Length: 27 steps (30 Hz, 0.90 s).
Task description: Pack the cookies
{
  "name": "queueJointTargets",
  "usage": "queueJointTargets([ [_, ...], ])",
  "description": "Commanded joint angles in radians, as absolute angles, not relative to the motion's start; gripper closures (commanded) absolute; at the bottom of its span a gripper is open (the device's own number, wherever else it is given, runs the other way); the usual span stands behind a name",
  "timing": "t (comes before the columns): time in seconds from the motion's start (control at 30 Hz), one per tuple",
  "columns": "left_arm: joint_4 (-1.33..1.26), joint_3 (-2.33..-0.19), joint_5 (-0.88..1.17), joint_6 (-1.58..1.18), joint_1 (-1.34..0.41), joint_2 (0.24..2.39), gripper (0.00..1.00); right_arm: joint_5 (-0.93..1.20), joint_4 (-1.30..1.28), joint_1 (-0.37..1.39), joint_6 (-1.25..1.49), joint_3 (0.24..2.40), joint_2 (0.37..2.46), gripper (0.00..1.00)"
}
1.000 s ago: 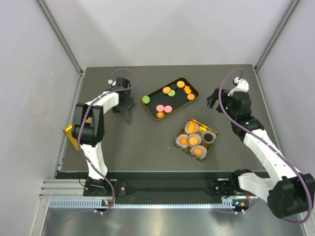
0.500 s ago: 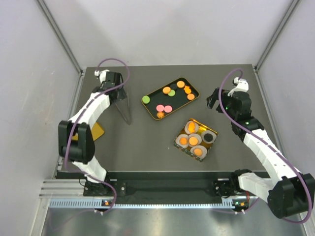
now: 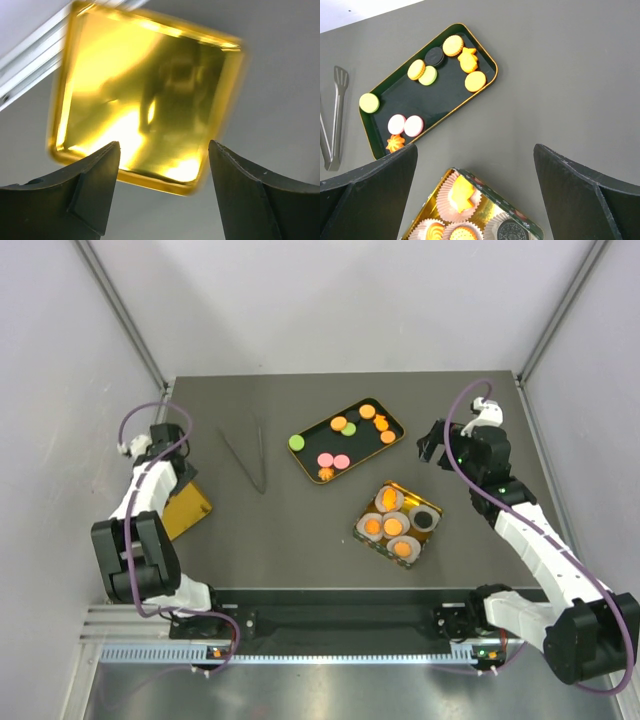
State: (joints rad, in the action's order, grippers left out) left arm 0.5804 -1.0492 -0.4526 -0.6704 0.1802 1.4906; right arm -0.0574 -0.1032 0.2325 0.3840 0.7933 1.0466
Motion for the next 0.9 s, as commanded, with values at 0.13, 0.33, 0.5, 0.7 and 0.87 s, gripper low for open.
queueJointTargets([
  [0.13,0.581,-0.916,-0.371,-0.700,0.383,1.420,0.27,-0.031,-0.081,0.219,0.370,0.831,1.034,0.00],
  [0.33,0.591,-0.891,-0.388,-0.670,0.455,1.397,0.27,-0.029,-0.080,0.218,0.371,0.830,1.035,0.00],
  [0.5,0.586,-0.871,-0.356,-0.653,0.541,1.393,0.27,-0.028,-0.080,0.219,0.374,0.831,1.045,0.00],
  [0.7,0.558,-0.856,-0.316,-0.657,0.601,1.413,0.30,-0.026,-0.081,0.219,0.376,0.828,1.046,0.00],
  [0.87,0.528,-0.856,-0.295,-0.666,0.620,1.451,0.36,-0.026,-0.078,0.219,0.376,0.827,1.042,0.00],
])
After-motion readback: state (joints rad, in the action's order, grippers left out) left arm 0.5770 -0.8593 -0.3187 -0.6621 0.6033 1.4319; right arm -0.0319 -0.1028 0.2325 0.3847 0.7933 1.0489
